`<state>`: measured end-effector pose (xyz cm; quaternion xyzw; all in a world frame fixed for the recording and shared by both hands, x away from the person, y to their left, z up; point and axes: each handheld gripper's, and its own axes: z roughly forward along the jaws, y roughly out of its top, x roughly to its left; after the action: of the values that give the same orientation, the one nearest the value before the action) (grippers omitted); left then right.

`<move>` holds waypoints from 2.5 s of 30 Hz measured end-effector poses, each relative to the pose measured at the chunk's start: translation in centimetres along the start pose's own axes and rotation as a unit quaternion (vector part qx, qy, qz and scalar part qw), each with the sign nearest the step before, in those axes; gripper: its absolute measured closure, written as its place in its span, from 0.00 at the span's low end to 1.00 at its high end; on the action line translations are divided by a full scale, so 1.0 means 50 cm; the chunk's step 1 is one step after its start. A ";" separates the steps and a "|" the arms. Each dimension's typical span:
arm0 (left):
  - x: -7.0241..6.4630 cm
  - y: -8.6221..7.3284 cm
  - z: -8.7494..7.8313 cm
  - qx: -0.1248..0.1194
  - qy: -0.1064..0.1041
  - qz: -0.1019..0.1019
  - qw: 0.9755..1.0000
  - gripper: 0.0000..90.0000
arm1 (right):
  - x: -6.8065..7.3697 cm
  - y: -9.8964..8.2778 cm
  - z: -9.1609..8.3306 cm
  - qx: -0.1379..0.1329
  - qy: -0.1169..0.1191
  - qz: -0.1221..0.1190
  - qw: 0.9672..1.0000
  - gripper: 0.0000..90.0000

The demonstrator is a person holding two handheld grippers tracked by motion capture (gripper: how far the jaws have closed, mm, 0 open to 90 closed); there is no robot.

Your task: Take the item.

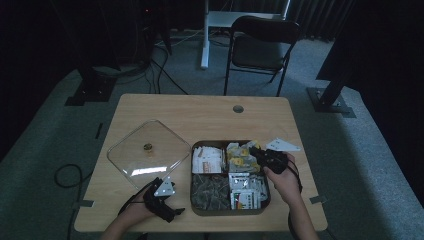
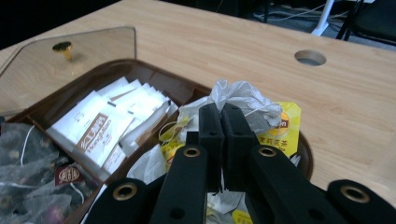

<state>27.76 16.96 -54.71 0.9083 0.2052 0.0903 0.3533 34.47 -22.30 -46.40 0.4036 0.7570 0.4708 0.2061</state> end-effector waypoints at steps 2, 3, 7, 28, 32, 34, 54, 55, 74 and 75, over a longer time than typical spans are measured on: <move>0.000 0.000 0.000 0.000 0.000 0.000 1.000 0.02 | -0.003 0.004 -0.004 -0.006 -0.003 0.003 1.000 0.98; 0.000 0.000 0.000 0.000 0.000 0.000 1.000 0.02 | -0.005 0.005 -0.005 -0.011 -0.003 0.005 1.000 0.98; 0.000 0.000 0.000 0.000 0.000 0.000 1.000 0.02 | -0.011 0.011 -0.011 -0.020 -0.007 0.010 1.000 0.98; 0.000 0.000 0.000 0.000 0.000 0.000 1.000 0.02 | -0.086 0.042 -0.049 -0.037 -0.062 0.028 0.997 0.98; 0.000 0.000 0.000 0.000 -0.001 -0.001 1.000 0.02 | -0.102 0.046 -0.052 -0.036 -0.070 0.031 0.996 0.98; 0.000 0.000 0.000 0.000 -0.001 -0.001 1.000 0.02 | -0.108 0.048 -0.054 -0.035 -0.072 0.034 0.996 0.98; 0.000 0.000 0.000 0.000 -0.001 -0.001 1.000 0.02 | -0.160 0.037 -0.038 -0.026 -0.097 0.068 0.993 0.98; 0.000 0.000 0.000 0.000 -0.001 -0.001 1.000 0.02 | -0.162 0.036 -0.036 -0.025 -0.100 0.069 0.992 0.98; 0.000 0.000 0.000 0.000 0.000 -0.001 1.000 0.02 | -0.185 0.020 -0.028 -0.014 -0.104 0.101 0.989 0.81; 0.000 0.000 0.000 0.000 0.000 -0.001 1.000 0.02 | -0.186 0.020 -0.030 -0.016 -0.104 0.102 0.989 0.80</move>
<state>27.75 16.96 -54.70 0.9081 0.2059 0.0896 0.3534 39.33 -30.37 -45.45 0.5223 0.6786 0.4568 0.2410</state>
